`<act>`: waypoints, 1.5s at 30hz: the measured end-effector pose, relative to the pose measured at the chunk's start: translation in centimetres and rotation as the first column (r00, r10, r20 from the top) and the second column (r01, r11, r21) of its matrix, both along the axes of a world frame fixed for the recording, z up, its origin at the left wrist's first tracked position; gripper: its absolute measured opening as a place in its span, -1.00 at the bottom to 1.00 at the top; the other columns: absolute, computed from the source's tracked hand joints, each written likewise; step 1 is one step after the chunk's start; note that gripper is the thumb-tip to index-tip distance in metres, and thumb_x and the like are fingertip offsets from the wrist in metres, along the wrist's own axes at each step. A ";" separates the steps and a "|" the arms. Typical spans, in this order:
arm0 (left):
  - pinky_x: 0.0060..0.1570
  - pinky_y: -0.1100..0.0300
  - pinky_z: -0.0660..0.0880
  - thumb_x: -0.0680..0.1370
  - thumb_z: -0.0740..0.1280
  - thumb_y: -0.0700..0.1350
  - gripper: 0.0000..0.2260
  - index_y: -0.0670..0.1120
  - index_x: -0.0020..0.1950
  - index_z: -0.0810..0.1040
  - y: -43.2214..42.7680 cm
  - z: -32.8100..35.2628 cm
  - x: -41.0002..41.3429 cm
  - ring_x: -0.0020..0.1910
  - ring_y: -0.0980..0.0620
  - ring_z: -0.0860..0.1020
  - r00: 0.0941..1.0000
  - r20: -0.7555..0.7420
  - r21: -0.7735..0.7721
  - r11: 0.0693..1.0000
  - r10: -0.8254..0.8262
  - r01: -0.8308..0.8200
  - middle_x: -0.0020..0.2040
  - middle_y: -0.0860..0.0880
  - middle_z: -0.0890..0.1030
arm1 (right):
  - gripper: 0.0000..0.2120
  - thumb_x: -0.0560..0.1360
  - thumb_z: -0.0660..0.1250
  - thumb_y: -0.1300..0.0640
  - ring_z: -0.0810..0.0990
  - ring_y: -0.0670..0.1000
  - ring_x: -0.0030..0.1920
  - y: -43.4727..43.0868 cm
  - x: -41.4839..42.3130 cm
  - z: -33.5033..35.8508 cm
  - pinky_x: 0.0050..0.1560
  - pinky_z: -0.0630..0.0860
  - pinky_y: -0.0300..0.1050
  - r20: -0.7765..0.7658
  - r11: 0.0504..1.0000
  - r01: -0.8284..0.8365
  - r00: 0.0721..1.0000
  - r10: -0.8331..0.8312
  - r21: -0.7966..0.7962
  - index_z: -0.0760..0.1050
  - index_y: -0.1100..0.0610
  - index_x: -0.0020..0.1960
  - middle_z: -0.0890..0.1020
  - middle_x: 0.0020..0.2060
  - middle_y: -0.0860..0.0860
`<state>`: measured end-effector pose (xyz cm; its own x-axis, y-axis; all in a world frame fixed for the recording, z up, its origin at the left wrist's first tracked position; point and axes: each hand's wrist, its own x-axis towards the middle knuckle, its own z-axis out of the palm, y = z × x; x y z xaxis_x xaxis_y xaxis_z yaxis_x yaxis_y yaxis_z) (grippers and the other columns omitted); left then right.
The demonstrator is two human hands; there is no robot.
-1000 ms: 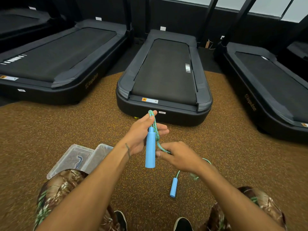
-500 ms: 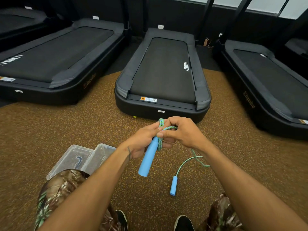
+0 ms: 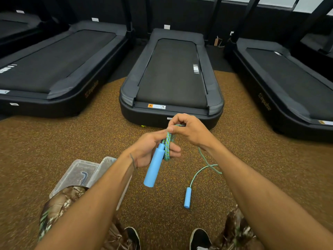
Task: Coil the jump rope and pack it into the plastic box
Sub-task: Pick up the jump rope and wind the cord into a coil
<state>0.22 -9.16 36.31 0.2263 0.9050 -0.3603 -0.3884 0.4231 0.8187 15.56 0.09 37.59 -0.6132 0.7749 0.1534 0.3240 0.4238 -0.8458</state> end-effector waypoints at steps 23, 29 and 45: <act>0.09 -0.16 0.59 0.66 0.19 -0.06 -0.70 -0.19 0.23 0.60 0.8 0.1 1.6 -0.36 0.00 0.56 0.990 0.002 0.065 0.988 -0.141 0.141 -0.24 -0.15 0.48 | -0.78 0.46 0.42 -0.08 0.45 -0.21 -0.36 0.2 2.5 -0.9 -0.26 0.38 -0.27 -0.196 0.960 0.058 0.974 -0.115 -0.273 0.53 0.05 -0.21 0.54 -0.39 -0.15; 0.17 -0.20 0.49 0.65 0.18 0.00 -0.73 -0.12 0.13 0.59 0.5 0.5 1.6 -0.24 -0.18 0.66 0.985 -0.042 0.036 0.985 -0.167 0.168 -0.37 -0.12 0.49 | -0.68 0.61 0.29 0.03 0.39 -0.26 -0.47 -0.2 2.8 -0.6 -0.36 0.32 -0.40 -0.157 0.949 0.053 0.982 -0.106 -0.311 0.43 0.05 -0.31 0.47 -0.52 -0.22; 0.16 -0.20 0.49 0.68 0.13 0.05 -0.71 -0.05 -0.06 0.53 1.6 0.9 1.5 -0.09 -0.18 0.69 0.994 0.065 0.039 0.995 0.091 -0.093 -0.41 0.00 0.42 | -0.78 0.66 0.20 -0.02 0.56 -0.05 -0.32 -5.3 2.8 -6.9 -0.26 0.52 -0.07 0.106 0.847 0.094 0.993 -0.045 -0.523 0.60 -0.08 -0.04 0.57 -0.24 0.02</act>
